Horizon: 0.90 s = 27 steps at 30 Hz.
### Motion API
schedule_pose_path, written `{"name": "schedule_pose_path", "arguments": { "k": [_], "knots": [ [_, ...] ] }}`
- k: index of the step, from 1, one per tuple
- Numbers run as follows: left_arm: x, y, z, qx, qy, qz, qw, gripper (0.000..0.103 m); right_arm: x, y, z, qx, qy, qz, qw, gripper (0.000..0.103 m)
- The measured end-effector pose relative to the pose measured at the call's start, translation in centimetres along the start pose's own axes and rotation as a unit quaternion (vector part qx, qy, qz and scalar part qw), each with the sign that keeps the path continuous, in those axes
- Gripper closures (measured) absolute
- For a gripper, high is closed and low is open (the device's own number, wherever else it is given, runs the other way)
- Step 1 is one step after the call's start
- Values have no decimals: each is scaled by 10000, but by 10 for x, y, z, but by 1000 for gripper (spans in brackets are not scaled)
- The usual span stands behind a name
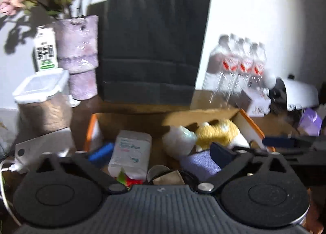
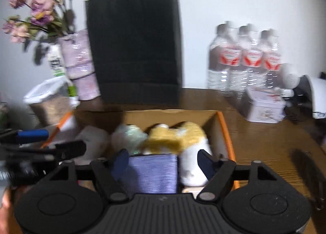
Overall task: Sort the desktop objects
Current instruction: 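Lower the cloth bag and wooden stick into the box and open both grippers, then withdraw both grippers from the box toward the remaining small items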
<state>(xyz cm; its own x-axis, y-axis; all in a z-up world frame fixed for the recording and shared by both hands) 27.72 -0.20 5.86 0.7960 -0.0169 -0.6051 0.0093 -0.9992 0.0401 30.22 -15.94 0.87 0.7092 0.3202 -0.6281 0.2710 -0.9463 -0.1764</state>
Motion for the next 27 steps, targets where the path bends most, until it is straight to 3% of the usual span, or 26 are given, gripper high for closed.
{"name": "schedule_pose_path", "arguments": {
  "k": [4,7,9,11,15,21,27],
  "knots": [
    [-22,-8,12,-19,74,-161,9998,0,-24,-1,12,-10,136,-163,9998,30],
    [-57,-12,24,34,453,-232,9987,0,-55,-14,30,-472,335,-125,9982,26],
    [-81,-12,38,125,661,-247,9974,0,-73,-21,47,-764,472,-40,9960,17],
    [-99,-11,54,203,776,-192,9966,0,-91,-31,70,-1117,542,-44,9923,16],
    [-124,-9,98,240,799,-89,9965,0,-116,-44,122,-1522,556,-75,9868,16],
    [-146,-3,166,351,814,74,9960,0,-145,-52,192,-1382,579,-314,9882,16],
    [-158,-2,210,338,773,164,9963,0,-163,-48,228,-1459,737,-127,9865,15]
  ]
}}
Point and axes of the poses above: each gripper's, at about its wrist camera, not at the fingertips, and x roughly the way its jaws point, y to its right, z to its underside, the point moved 9 cm from there along x, roughly the way its jaws point, and after that the axes turned 5 degrees about -z, right-handed, at the moved point
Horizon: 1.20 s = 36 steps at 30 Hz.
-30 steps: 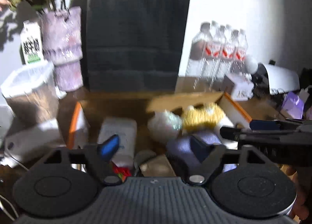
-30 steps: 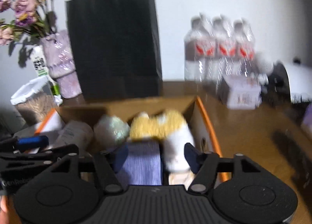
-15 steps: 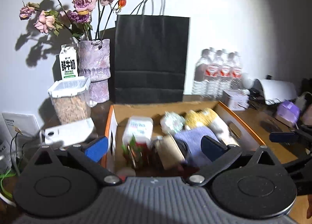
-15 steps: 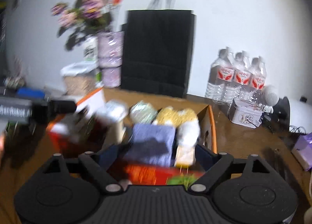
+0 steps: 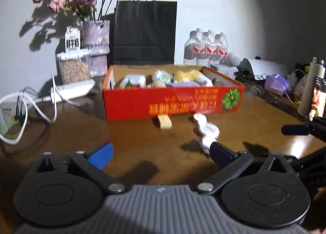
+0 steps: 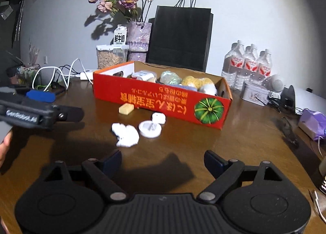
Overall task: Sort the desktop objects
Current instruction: 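Withdraw both grippers from the box toward the remaining small items, then grasp the white crumpled piece with the left gripper while the right gripper grasps the white round lid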
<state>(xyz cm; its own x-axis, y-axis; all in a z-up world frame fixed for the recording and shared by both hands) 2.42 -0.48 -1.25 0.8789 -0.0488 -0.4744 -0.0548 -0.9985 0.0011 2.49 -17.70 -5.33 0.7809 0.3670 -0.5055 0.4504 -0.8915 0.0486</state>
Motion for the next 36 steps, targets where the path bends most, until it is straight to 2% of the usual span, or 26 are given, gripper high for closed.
{"name": "schedule_pose_path", "arguments": {
  "k": [4,8,11,13,15,18,20,21,22,23,25,26,29,34,36],
  "knots": [
    [0,-1,17,-52,-117,14,9999,0,-8,4,10,283,47,-130,9995,12],
    [-3,0,14,-8,-8,40,10000,0,-5,12,10,501,12,-141,9986,12],
    [2,4,14,48,-106,124,9999,0,1,12,1,473,49,-187,9987,13],
    [9,9,12,12,-240,293,9993,0,8,8,-4,433,-33,-300,9986,14],
    [18,22,8,-30,-408,617,9973,0,16,7,-11,303,-74,-357,9989,21],
    [34,42,-6,-5,-315,924,9952,2,27,19,-25,359,-84,-240,9990,24],
    [48,54,-13,130,-289,1062,9938,11,33,33,-31,525,-141,-96,9985,30],
    [54,58,-14,145,-354,1091,9933,20,35,39,-33,589,-174,-34,9981,32],
    [60,61,-14,148,-454,1138,9924,36,38,46,-34,648,-201,27,9977,32],
    [66,65,-13,189,-572,1241,9904,44,39,51,-35,709,-212,37,9973,32],
    [73,68,-5,262,-809,1271,9882,74,44,54,-36,855,-245,-121,9960,32],
    [77,66,-1,233,-918,1239,9878,79,46,54,-36,915,-263,-237,9952,32],
    [75,53,-2,12,-905,1193,9887,82,60,45,-38,854,-348,-467,9946,32],
    [66,9,-20,-301,-570,768,9950,83,94,21,-45,636,-547,-662,9943,33],
    [62,-9,-27,-447,-482,564,9962,83,104,10,-46,433,-606,-668,9950,38]
  ]
}}
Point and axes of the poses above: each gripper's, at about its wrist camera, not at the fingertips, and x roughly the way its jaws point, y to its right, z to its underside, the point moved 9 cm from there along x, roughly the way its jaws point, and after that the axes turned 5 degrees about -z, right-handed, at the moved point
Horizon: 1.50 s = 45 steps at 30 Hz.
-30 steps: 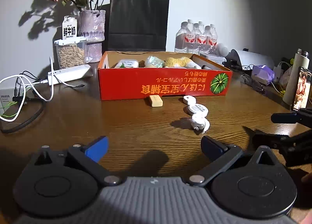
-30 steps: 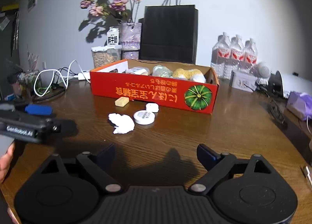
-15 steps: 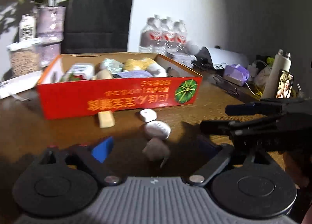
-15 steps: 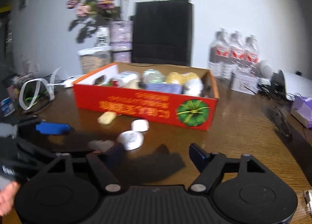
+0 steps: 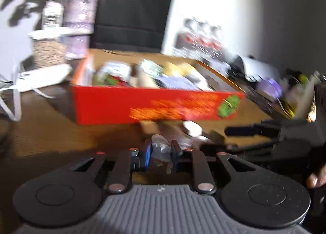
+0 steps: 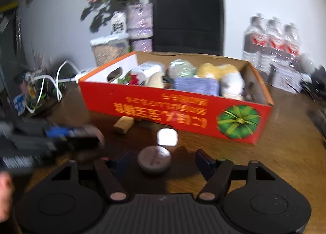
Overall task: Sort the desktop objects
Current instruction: 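Grasp the white crumpled piece with the left gripper while the right gripper grasps the white round lid, then lift the white piece and round lid and hold them above the desk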
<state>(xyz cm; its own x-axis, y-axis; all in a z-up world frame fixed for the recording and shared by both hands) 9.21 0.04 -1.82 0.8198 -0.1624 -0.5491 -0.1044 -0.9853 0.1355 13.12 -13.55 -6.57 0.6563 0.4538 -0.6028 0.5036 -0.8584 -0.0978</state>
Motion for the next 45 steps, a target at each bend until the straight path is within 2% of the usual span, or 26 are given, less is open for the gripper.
{"name": "schedule_pose_path", "arguments": {
  "k": [4,6,16,22,29,32,38,45],
  "knots": [
    [-7,-21,-5,-136,40,-252,9996,83,13,-8,2,-124,-175,51,9998,51],
    [-10,-23,-4,-166,40,-289,9994,83,15,-8,4,-44,-232,9,9997,64],
    [-39,-2,-11,-85,286,-323,9990,83,7,-18,11,-53,-233,105,9997,65],
    [-74,5,-3,-138,419,-404,9982,83,-53,-26,17,106,229,119,9996,65],
    [-101,16,27,-54,336,-524,9980,83,-131,-32,39,40,851,624,9944,65],
    [-105,15,31,-48,316,-553,9980,83,-148,-34,44,-30,988,732,9924,65],
    [-104,20,27,91,378,-561,9977,82,-157,-28,41,-15,1120,836,9902,65],
    [-88,15,28,76,217,-590,9980,82,-140,-19,42,69,966,919,9910,65]
  ]
}}
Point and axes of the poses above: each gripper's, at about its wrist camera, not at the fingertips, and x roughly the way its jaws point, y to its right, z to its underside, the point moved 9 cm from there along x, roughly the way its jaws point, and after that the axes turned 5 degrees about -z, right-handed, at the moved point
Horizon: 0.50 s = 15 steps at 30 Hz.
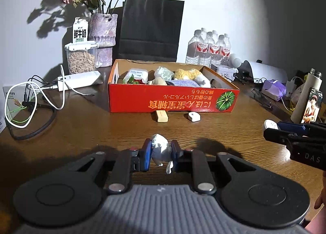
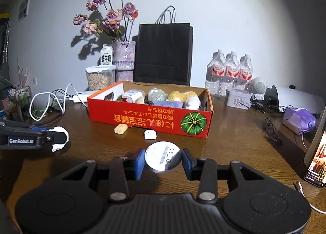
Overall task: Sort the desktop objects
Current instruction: 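Lift the white piece and round lid and hold them above the desk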
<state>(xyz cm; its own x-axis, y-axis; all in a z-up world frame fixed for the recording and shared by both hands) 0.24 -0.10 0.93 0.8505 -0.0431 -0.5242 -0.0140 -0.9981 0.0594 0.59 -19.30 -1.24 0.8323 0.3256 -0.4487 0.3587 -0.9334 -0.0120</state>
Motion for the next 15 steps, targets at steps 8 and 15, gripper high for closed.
{"name": "schedule_pose_path", "arguments": {
  "k": [8,15],
  "knots": [
    [13,-2,2,1,-111,15,9999,82,13,5,0,56,-74,9,10000,65],
    [27,-5,3,-23,-206,38,9998,82,25,7,-2,84,-133,40,9999,65]
  ]
}}
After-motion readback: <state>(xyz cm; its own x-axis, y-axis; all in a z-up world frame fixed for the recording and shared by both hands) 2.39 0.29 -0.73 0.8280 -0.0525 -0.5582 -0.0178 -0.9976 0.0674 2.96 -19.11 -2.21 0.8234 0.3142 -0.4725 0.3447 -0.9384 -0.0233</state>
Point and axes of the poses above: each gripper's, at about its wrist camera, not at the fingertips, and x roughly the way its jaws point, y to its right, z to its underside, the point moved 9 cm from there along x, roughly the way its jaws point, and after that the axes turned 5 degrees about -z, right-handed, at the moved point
